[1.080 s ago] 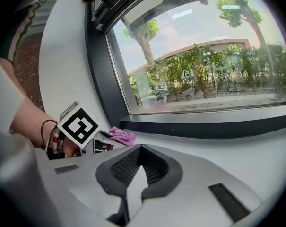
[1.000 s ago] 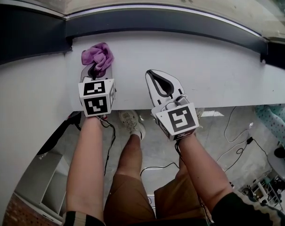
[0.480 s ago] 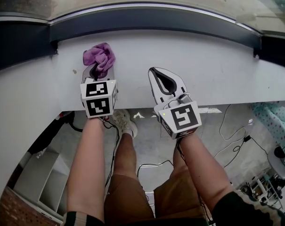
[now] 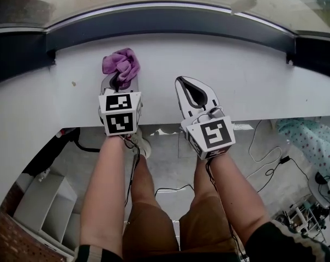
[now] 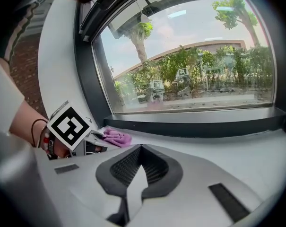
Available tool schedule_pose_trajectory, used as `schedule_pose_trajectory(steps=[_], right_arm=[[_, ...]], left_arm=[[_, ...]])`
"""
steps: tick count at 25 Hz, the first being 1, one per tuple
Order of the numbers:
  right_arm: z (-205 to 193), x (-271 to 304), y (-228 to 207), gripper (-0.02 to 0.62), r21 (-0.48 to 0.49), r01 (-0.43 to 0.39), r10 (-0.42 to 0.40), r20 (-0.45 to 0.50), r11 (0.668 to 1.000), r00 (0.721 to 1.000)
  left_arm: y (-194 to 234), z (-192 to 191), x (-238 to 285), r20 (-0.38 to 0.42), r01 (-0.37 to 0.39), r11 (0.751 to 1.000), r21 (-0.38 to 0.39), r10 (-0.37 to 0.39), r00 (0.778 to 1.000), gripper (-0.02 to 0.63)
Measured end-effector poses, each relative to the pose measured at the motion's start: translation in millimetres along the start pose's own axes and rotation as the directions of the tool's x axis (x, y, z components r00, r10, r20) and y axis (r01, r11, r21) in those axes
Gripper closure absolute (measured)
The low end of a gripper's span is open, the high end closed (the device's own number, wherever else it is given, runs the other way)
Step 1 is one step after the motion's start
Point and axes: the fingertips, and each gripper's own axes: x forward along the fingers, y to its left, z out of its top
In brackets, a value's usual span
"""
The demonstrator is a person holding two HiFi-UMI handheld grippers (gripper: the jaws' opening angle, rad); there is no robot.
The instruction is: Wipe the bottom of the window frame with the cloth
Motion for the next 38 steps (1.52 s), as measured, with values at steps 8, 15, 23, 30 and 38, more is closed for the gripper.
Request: schedule_pose_trajectory(steps=[8,15,23,30,38], right_arm=[[3,-17,-28,0.581,-0.019,0.005,-0.005,0.026,1.0,1.0],[-1,-28,-37,0.581,0.0,0.016,-0.016,0.033,1.0,0.999],[0,-43,-54,0.581,0.015,0.024,-0.025,0.049,1.0,0.998],[-6,-62,-80,0.581,0.026,0.046,-0.047,0.051,0.999,0.998],[-12,-82,-108,0.581,0.051,0.078,-0.081,0.056,0.996,0.995]], left_arm=[[-27,6,4,0.022,-0.01,1.0,0.013,0.009,1.0,0.505],[-63,11,10,0.011,0.045,0.997,0.06,-0.045,0.999,0.505],[-104,21,20,0.01,0.075,0.994,0.079,-0.076,0.997,0.505],[-121,27,26,0.011,0.059,0.996,0.074,-0.06,0.998,0.505],[-169,39,39,0.002,0.099,0.988,0.121,-0.1,0.995,0.505]])
